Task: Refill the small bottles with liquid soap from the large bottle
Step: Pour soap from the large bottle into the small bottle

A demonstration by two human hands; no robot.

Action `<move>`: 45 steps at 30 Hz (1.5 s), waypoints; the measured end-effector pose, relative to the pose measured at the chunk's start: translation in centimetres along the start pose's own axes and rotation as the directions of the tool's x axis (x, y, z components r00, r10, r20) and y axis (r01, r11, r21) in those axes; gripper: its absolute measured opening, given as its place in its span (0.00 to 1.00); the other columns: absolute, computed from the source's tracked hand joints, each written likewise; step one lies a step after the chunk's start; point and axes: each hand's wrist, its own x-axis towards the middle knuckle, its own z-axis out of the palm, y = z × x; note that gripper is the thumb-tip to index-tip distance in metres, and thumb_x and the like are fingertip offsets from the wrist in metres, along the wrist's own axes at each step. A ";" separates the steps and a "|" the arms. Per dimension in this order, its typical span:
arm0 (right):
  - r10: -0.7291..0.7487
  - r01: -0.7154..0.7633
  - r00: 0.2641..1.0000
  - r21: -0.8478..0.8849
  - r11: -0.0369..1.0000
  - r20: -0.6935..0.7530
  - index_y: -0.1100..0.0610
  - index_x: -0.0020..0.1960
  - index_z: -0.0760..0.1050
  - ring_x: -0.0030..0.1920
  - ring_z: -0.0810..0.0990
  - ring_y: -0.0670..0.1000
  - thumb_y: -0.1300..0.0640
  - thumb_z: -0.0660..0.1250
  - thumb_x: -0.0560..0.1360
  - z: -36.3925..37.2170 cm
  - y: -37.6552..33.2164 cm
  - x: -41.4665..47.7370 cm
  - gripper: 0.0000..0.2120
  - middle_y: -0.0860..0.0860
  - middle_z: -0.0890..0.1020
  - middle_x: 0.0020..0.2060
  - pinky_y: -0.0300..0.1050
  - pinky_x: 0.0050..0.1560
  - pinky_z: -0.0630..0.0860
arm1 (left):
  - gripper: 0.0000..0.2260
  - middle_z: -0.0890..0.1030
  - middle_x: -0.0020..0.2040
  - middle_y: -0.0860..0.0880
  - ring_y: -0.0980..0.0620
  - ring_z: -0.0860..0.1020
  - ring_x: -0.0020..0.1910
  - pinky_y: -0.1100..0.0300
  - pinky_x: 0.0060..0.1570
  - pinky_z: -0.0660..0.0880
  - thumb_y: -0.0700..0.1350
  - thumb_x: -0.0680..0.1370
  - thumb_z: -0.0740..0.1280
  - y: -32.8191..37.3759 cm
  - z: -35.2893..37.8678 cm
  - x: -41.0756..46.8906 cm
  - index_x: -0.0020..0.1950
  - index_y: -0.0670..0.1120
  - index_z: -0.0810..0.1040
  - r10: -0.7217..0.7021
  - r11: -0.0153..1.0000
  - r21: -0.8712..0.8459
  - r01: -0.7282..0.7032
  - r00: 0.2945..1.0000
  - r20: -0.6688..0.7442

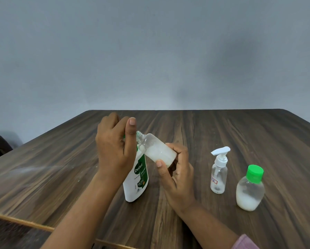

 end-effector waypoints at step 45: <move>-0.002 0.002 1.000 0.020 1.000 0.006 0.53 0.59 0.66 0.38 0.77 0.41 0.40 0.60 0.77 0.0 0.0 -0.1 0.19 0.39 0.75 0.42 0.28 0.33 0.70 | 0.21 0.61 0.31 0.53 0.53 0.62 0.32 0.64 0.34 0.57 0.49 0.81 0.53 -0.1 0.1 -0.4 0.29 0.43 0.66 -0.001 1.000 -0.015 0.001 1.000 0.002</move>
